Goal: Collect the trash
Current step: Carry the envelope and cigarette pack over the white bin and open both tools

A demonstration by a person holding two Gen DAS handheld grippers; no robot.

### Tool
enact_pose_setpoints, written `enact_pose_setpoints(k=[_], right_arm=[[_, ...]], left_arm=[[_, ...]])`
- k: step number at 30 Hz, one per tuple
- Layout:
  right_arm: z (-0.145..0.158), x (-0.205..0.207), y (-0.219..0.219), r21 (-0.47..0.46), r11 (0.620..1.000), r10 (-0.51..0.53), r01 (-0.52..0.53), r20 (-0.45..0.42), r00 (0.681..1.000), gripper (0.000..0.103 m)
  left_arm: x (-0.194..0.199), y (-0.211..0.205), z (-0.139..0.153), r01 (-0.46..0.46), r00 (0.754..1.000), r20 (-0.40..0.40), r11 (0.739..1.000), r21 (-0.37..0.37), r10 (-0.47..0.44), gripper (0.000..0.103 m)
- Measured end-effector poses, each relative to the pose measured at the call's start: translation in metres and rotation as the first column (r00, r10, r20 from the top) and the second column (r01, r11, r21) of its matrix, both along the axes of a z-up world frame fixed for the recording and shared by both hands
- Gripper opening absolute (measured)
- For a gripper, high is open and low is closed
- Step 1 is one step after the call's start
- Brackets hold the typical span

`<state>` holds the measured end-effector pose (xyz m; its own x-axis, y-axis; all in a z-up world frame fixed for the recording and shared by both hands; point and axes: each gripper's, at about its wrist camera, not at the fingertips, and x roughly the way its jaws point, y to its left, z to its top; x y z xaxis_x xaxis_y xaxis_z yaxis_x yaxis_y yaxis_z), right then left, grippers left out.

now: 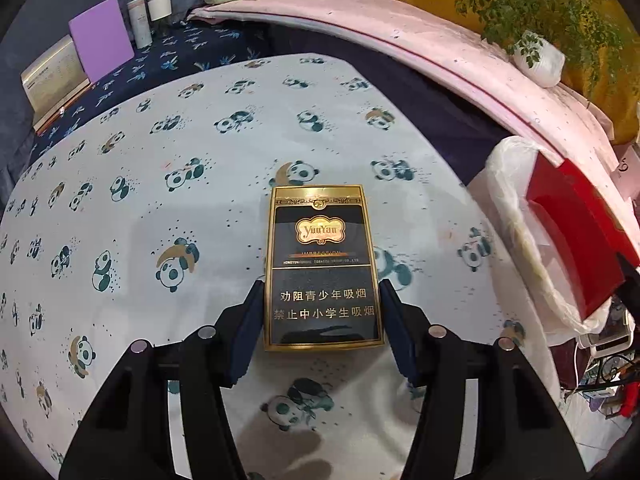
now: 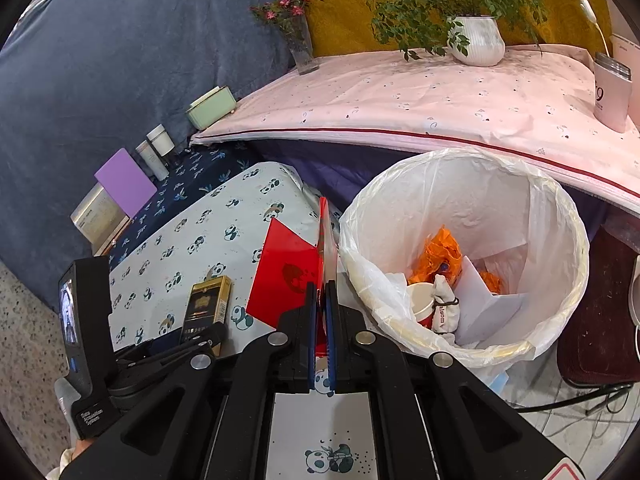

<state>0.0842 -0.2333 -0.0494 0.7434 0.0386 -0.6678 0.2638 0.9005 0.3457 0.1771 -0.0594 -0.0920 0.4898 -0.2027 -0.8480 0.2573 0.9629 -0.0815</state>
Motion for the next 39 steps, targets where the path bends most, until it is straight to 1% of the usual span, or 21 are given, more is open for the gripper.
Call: enact_pose_setpoints(k=[4,10,14,18,24,28,31,32,34,39], right_arm=[[0.005,-0.005,-0.002,-0.003,1.000,-0.006,0.006,0.011,1.000,0.004],[0.016,-0.018,-0.013,-0.008,0.999,-0.035,0.036,0.037,0.999,0.004],[0.022,-0.030,-0.029,-0.009,0.997,-0.072,0.073,0.053,0.996,0.004],[0.024,-0.041,-0.050,-0.006,0.993,-0.118,0.119,0.061,0.991,0.004],[0.021,-0.055,-0.079,0.005,0.983,-0.181,0.181,0.063,0.981,0.004],[0.018,-0.060,-0.091,0.011,0.978,-0.208,0.208,0.060,0.976,0.004],[0.015,-0.063,-0.099,0.016,0.974,-0.225,0.224,0.057,0.973,0.004],[0.014,-0.063,-0.101,0.018,0.973,-0.230,0.229,0.056,0.972,0.004],[0.013,-0.063,-0.105,0.021,0.972,-0.237,0.236,0.054,0.970,0.004],[0.009,-0.064,-0.107,0.023,0.971,-0.239,0.238,0.048,0.970,0.004]], left_arm=[[-0.010,-0.012,0.016,0.031,0.999,0.024,0.999,-0.022,-0.031,0.054],[-0.026,-0.042,0.041,0.100,0.993,0.066,0.994,-0.044,-0.097,0.054],[-0.035,-0.067,0.054,0.156,0.985,0.086,0.986,-0.056,-0.151,0.054],[-0.042,-0.097,0.062,0.222,0.972,0.099,0.973,-0.064,-0.215,0.054],[-0.046,-0.138,0.064,0.292,0.954,0.095,0.955,-0.059,-0.285,0.054],[-0.048,-0.159,0.059,0.325,0.943,0.092,0.944,-0.049,-0.320,0.054],[-0.048,-0.167,0.056,0.336,0.939,0.092,0.941,-0.040,-0.331,0.054],[-0.048,-0.168,0.055,0.338,0.938,0.092,0.941,-0.038,-0.333,0.055],[-0.047,-0.169,0.054,0.332,0.941,0.090,0.943,-0.038,-0.327,0.063],[-0.043,-0.161,0.053,0.304,0.949,0.095,0.952,-0.039,-0.299,0.065]])
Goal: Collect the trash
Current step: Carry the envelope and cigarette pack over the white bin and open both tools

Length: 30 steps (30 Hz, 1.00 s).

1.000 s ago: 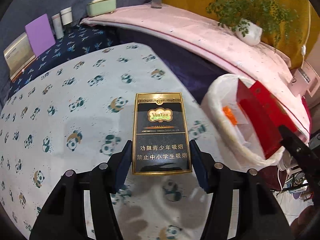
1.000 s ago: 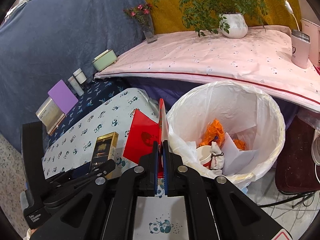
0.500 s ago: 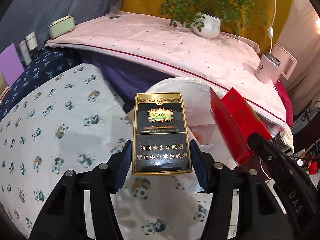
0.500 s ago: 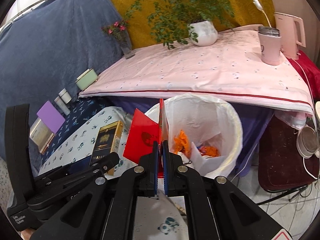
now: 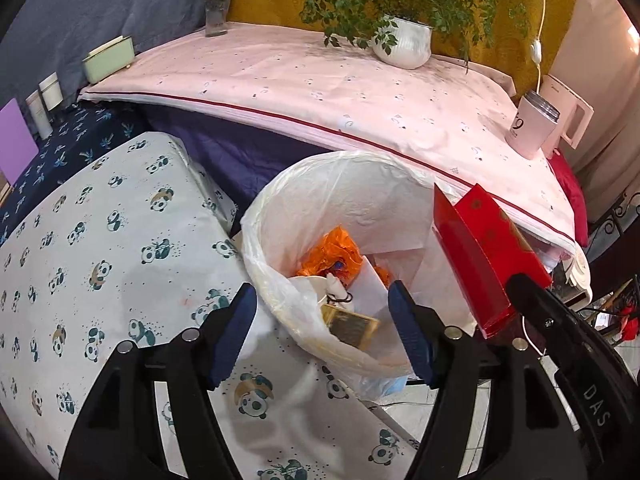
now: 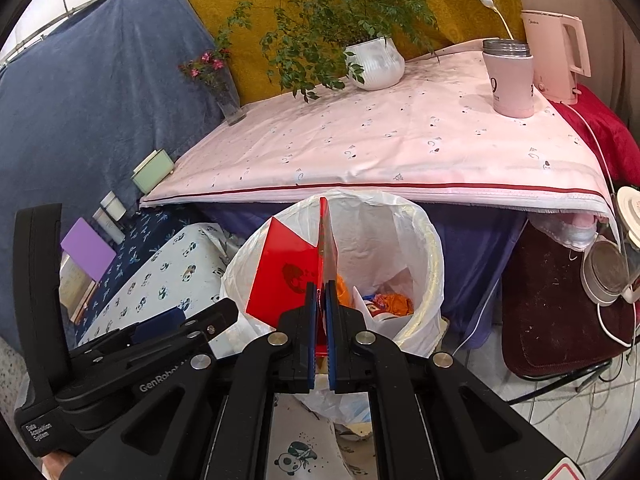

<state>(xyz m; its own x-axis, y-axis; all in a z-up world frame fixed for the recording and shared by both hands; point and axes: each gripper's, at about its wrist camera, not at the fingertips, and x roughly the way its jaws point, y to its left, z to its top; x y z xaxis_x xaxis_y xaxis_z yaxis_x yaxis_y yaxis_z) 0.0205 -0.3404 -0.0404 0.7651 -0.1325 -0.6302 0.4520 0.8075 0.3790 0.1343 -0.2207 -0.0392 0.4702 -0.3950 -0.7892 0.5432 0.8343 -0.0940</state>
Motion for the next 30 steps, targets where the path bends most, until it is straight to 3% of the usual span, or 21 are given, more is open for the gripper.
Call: enact_pose_setpoints(k=[21,23,30], right_arm=[[-0.005,0.041,0.011,-0.040,0.998,0.055,-0.056,-0.035,0.998,0.004],[-0.005,0.047,0.011,-0.043,0.997,0.064,-0.066,-0.039,0.997,0.010],[0.003,0.050,0.019,-0.061,0.996,0.070,-0.071,-0.026,0.997,0.011]], left_arm=[[0.007,0.032,0.004,-0.070,0.997,0.036,0.998,0.012,0.069,0.067],[0.008,0.035,0.004,-0.078,0.996,0.041,0.997,0.013,0.078,0.071],[0.009,0.045,0.005,-0.107,0.993,0.051,0.994,0.022,0.106,0.073]])
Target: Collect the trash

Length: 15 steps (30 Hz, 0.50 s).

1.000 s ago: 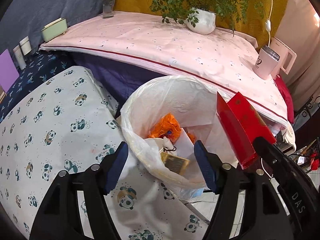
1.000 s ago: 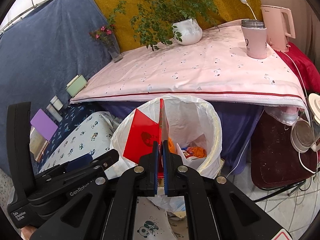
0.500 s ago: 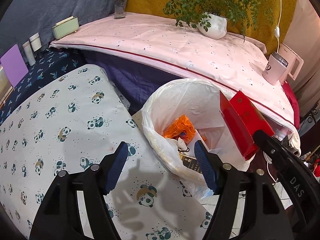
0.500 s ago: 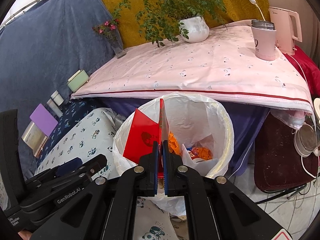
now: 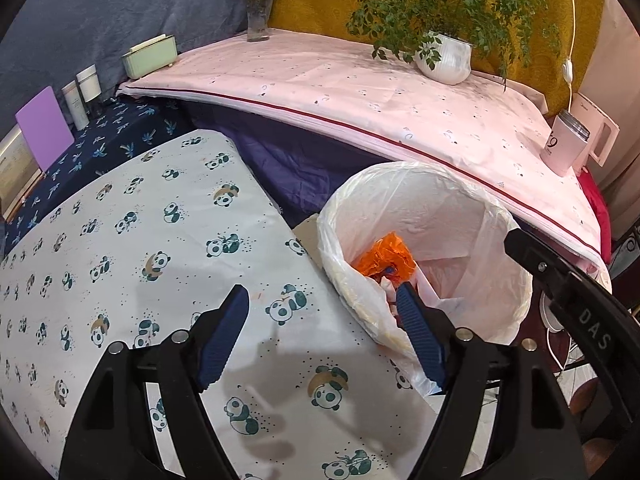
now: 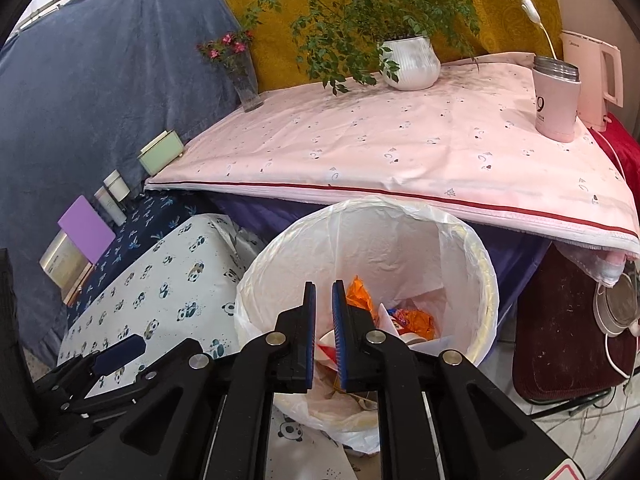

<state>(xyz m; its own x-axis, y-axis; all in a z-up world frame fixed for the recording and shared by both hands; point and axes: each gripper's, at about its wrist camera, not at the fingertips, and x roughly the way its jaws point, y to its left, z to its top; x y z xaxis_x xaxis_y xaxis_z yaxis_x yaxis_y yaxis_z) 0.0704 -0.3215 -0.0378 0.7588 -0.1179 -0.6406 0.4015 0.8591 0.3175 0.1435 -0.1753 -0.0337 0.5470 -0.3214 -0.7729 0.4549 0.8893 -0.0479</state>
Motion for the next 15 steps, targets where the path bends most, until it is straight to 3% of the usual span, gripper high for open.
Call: enact_pose_setpoints(k=[12,15], right_arm=[[0.024,-0.028,0.019,-0.070,0.997,0.032,-0.033,-0.024,0.999,0.043],[0.031,-0.037,0.023,-0.100,0.995,0.028,-0.031,-0.030,0.999,0.056]], left_arm=[[-0.016,0.017,0.012,-0.045,0.999,0.032,0.999,0.001,0.045,0.084],[-0.021,0.020,0.015,-0.055,0.998,0.038,0.998,0.002,0.055,0.088]])
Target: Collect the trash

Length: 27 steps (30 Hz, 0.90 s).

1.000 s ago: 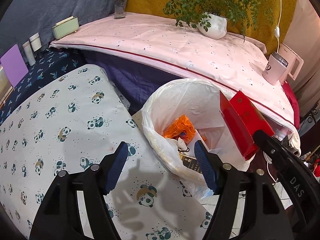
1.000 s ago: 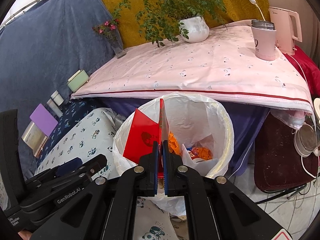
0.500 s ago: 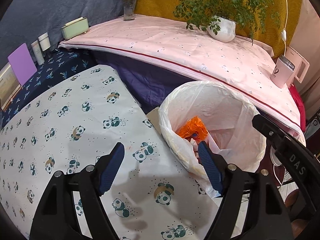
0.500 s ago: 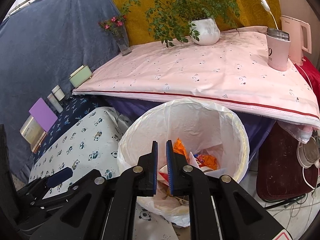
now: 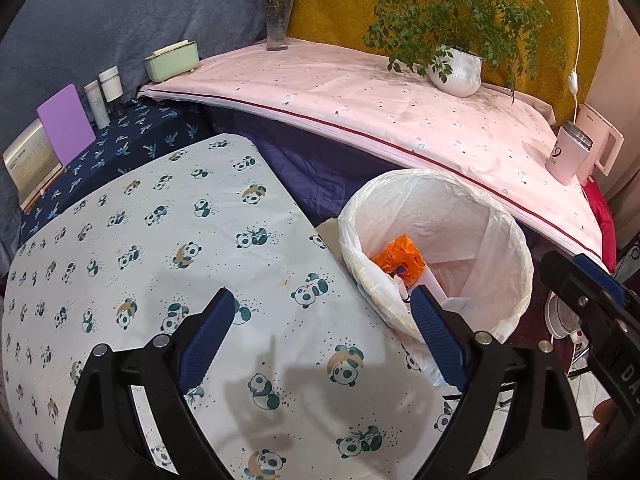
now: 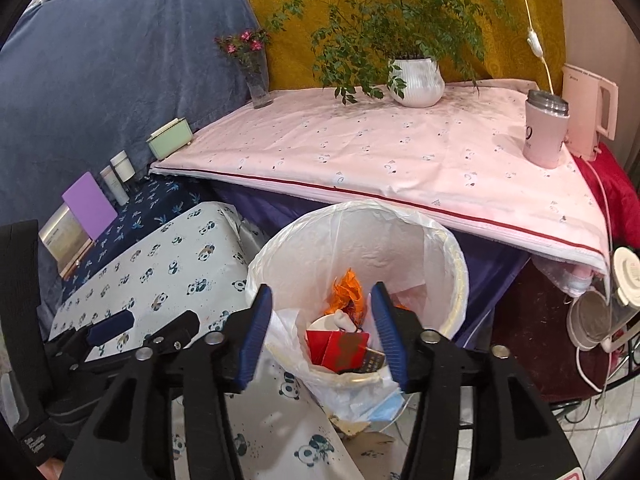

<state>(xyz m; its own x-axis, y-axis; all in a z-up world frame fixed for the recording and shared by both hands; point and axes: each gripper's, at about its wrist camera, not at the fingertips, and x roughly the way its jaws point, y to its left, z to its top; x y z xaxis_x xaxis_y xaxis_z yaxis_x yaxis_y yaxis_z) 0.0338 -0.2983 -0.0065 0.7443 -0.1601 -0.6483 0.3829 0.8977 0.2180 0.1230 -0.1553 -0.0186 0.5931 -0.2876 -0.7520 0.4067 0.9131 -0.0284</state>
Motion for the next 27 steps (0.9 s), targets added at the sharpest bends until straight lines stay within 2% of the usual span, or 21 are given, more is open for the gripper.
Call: enact_pose_setpoints(k=[6,8,15,17,27], right_arm=[[0.006,-0.012,0.007,-0.071,0.997,0.007,-0.010,-0.043,0.999,0.074],[0.005,-0.016,0.010,-0.090,0.996,0.010,-0.015,-0.056,0.998,0.084],[0.003,-0.025,0.015,-0.120,0.992,0.014,-0.023,-0.074,0.997,0.088],[0.001,-0.027,0.016,-0.119,0.993,0.015,-0.024,-0.078,0.997,0.097],[-0.004,-0.029,0.020,-0.171,0.985,0.014,-0.031,-0.098,0.995,0.096]], left_arm=[[-0.009,0.008,0.002,-0.022,1.000,0.014,1.000,0.012,0.021,0.090],[-0.012,0.010,0.001,-0.026,1.000,0.016,1.000,0.017,0.026,0.091],[-0.019,0.013,0.001,-0.032,0.999,0.023,0.999,0.029,0.032,0.092],[-0.021,0.014,0.001,-0.034,0.999,0.026,0.999,0.029,0.033,0.092],[-0.025,0.011,-0.001,-0.022,1.000,0.020,0.999,0.035,0.021,0.093]])
